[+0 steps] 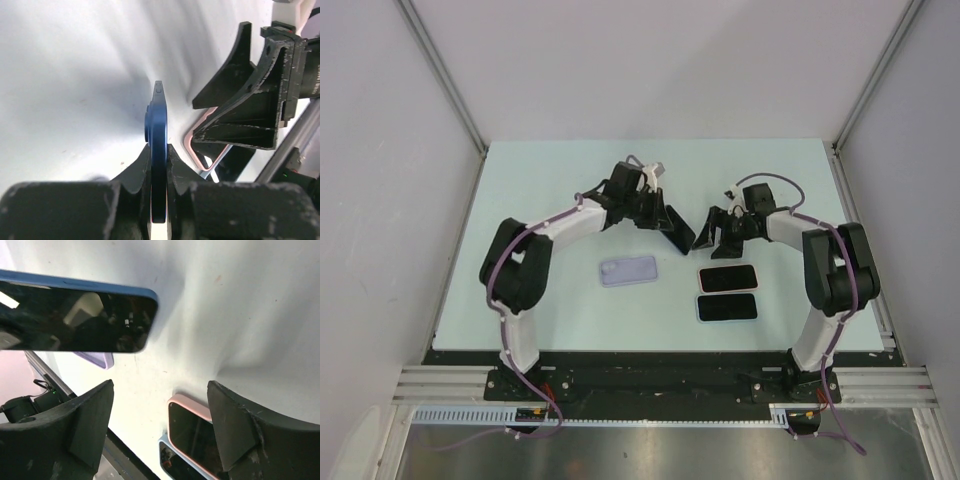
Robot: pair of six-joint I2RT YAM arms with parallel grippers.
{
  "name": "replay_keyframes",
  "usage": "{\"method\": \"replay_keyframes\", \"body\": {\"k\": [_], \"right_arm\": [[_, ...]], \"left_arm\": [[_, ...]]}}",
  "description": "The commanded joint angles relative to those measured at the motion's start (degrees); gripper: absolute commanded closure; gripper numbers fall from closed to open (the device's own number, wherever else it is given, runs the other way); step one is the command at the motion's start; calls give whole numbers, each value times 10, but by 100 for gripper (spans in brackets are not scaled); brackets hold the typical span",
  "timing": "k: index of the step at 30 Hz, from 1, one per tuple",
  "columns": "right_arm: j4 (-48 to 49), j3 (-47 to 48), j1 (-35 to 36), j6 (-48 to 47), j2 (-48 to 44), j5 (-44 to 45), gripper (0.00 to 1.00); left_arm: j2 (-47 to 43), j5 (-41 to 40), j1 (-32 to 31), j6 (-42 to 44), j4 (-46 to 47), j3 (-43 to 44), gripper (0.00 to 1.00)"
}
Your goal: Put the phone into the phone case
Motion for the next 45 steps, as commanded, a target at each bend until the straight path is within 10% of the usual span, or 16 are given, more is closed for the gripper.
{"method": "replay_keyframes", "body": {"k": [1, 12, 20, 27, 38, 45], "right_arm": [[-3, 3, -2, -10, -71, 5, 16], [67, 2, 8, 2, -164, -60, 0], [307, -31, 35, 128, -205, -172, 0], [533, -39, 81, 285, -187, -194, 0], [888, -37, 135, 534, -68, -156, 20], [896, -35, 141, 545, -62, -162, 41]], "left_arm": [[-110, -90, 3, 54, 15, -18, 100], [-309, -126, 20, 82, 55, -114, 100], [-439, 100, 155, -160, 333, -289, 100], [-474, 175, 190, -213, 373, -309, 100], [-517, 173, 191, -239, 397, -359, 100], [-509, 176, 192, -243, 403, -366, 100]]}}
